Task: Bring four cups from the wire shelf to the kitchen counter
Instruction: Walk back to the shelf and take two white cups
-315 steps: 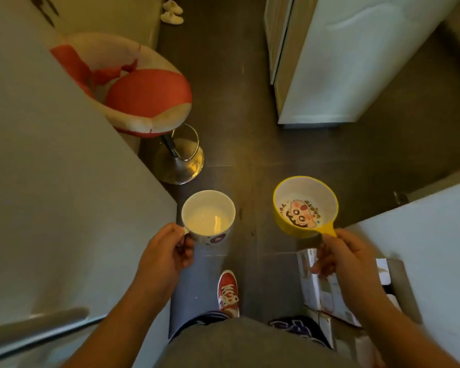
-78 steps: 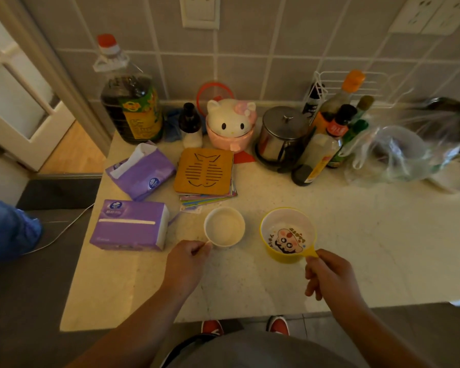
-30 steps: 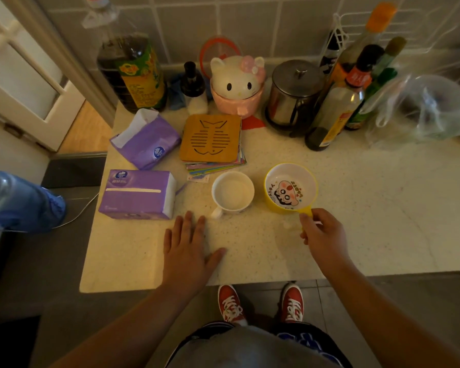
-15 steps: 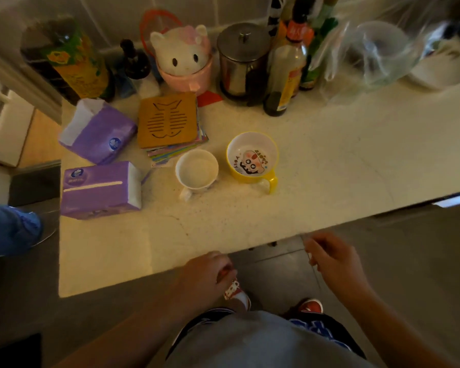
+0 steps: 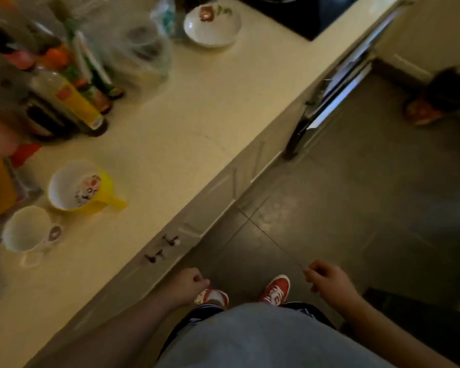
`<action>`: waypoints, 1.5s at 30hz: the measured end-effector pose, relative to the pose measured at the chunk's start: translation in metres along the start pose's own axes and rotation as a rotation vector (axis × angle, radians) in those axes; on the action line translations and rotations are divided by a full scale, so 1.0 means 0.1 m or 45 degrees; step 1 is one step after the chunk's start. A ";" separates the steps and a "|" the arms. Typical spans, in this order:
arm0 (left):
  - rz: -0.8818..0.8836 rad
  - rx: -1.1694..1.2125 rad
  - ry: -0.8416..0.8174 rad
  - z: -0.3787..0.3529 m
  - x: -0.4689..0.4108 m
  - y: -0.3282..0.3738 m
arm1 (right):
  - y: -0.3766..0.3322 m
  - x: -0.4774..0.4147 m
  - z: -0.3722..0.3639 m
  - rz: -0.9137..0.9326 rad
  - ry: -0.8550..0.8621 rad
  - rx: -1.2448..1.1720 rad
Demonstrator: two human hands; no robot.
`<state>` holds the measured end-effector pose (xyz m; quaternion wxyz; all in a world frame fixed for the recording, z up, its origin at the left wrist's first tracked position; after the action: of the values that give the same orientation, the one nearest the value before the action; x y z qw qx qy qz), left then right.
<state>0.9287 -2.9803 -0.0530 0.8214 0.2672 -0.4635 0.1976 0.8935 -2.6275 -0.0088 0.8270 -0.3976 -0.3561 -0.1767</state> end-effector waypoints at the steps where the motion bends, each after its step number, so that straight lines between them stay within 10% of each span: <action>1: -0.017 -0.037 -0.018 -0.05 -0.03 0.20 | 0.25 0.02 0.12 -0.055 0.024 -0.023; 12: -0.175 -0.088 -0.028 -0.47 -0.37 2.14 | 1.94 0.32 1.01 -0.435 0.195 -0.302; 27: -0.155 -0.386 -0.100 0.14 -1.33 3.51 | 1.45 -1.07 2.91 -0.316 0.399 -0.566; 45: -0.450 -0.508 -0.339 -0.20 -2.10 7.64 | 2.72 -1.33 3.96 -0.938 0.461 -0.928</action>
<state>0.4010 -2.3888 -0.0478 0.8113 0.2006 -0.5432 -0.0804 0.7815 -2.1469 -0.0799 0.5673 -0.4705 -0.2394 -0.6321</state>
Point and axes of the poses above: each hand's wrist, its own x-axis away from the middle knuckle, its own z-axis out of the back of the hand, y = z × x, the point moved 9 cm from there along -x, towards the middle knuckle, and after that the axes turned 4 degrees about z, right-handed, at the moved point
